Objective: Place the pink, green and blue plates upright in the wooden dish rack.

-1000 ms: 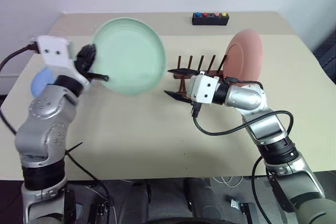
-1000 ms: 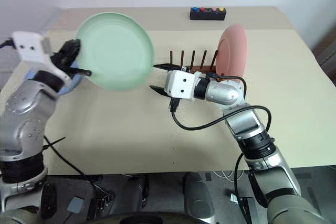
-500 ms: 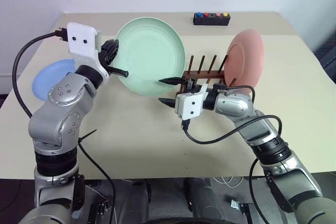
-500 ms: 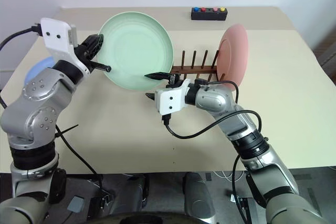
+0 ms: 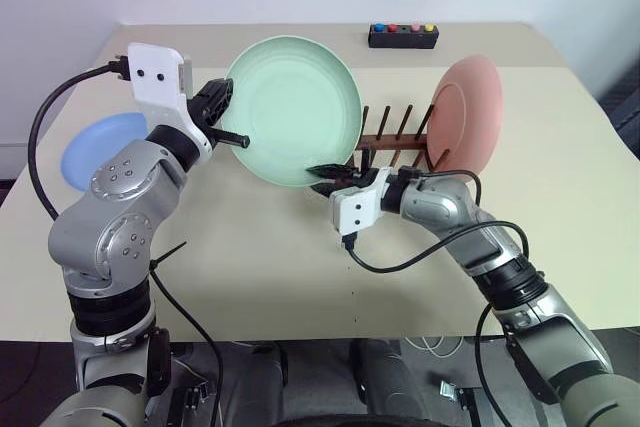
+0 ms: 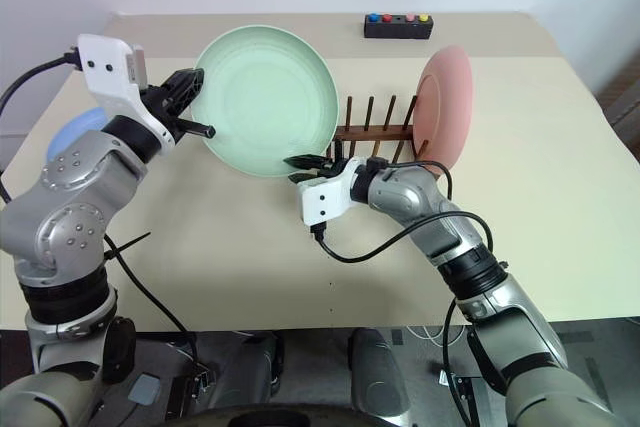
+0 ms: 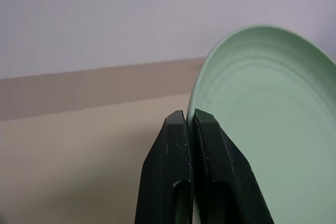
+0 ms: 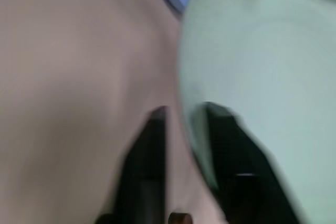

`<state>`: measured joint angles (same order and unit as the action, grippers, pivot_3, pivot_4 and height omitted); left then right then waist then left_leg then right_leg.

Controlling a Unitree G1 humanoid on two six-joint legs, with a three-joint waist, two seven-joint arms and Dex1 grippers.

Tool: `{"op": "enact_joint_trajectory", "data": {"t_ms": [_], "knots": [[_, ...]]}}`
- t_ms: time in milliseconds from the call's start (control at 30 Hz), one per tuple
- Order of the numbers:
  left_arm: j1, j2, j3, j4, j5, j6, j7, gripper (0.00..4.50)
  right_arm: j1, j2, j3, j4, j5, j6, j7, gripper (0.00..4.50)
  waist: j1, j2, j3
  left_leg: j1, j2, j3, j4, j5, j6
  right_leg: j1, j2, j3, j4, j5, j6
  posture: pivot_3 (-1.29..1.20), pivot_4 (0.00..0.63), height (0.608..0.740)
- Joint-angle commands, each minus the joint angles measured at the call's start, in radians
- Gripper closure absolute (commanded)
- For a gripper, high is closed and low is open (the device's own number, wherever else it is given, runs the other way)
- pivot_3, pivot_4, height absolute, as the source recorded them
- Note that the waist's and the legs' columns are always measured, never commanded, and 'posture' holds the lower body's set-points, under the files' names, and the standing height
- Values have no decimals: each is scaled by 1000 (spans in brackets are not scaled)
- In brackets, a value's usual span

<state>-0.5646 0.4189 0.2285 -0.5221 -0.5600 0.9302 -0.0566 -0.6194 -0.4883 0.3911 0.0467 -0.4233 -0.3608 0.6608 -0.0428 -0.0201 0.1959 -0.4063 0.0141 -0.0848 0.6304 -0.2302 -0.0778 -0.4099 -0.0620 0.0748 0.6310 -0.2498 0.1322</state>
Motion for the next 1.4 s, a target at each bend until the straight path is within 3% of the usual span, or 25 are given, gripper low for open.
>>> {"op": "enact_joint_trajectory", "data": {"t_ms": [33,200,333,533,667,767,867,1100,1400], "knots": [[-20,-3,30,-44,-15,-3,2,4500,-23,11,-14,-5,-1,-14,-26,4435,0,0,0,0,0,0,0,0,0,0,0,0,0,0,0,0,150,730],[-21,-15,42,-38,-28,-3,5,4500,-24,12,-15,-5,-16,-23,-38,4435,0,0,0,0,0,0,0,0,0,0,0,0,0,0,0,0,150,730],[-42,-70,114,-38,-96,-73,1,3149,-35,13,-24,-3,-46,-46,-82,4500,1,0,0,0,0,0,0,0,0,0,0,0,0,0,0,0,150,730],[-82,-118,230,-38,-174,-216,14,57,-50,11,-32,-4,-40,-76,-124,4500,1,-1,0,0,0,0,0,0,0,0,0,0,0,0,0,0,150,730],[-87,-85,294,5,-171,-280,40,22,-60,14,-54,-9,-4,-91,-137,4500,0,-1,0,0,0,0,0,0,0,0,0,0,0,0,0,0,150,730],[-43,-22,369,45,-188,-323,-2,22,-61,42,-123,-59,181,-37,-100,4500,-2,-1,0,0,0,0,0,0,0,0,0,0,0,0,0,0,150,730],[22,20,368,62,-186,-333,-42,22,-61,63,-184,-114,337,42,-62,4500,0,-1,0,0,0,0,0,0,0,0,0,0,0,0,0,0,150,730],[175,-7,273,64,-184,-353,-111,22,-54,69,-366,-276,763,390,-3,4500,10,-1,0,0,0,-1,1,0,0,2,0,0,0,0,0,0,150,730],[235,-92,123,50,-157,-368,-112,22,29,21,-619,-375,1176,793,-81,4500,8,-1,0,0,0,-1,1,0,0,2,0,0,0,0,-1,0,150,730]]}}
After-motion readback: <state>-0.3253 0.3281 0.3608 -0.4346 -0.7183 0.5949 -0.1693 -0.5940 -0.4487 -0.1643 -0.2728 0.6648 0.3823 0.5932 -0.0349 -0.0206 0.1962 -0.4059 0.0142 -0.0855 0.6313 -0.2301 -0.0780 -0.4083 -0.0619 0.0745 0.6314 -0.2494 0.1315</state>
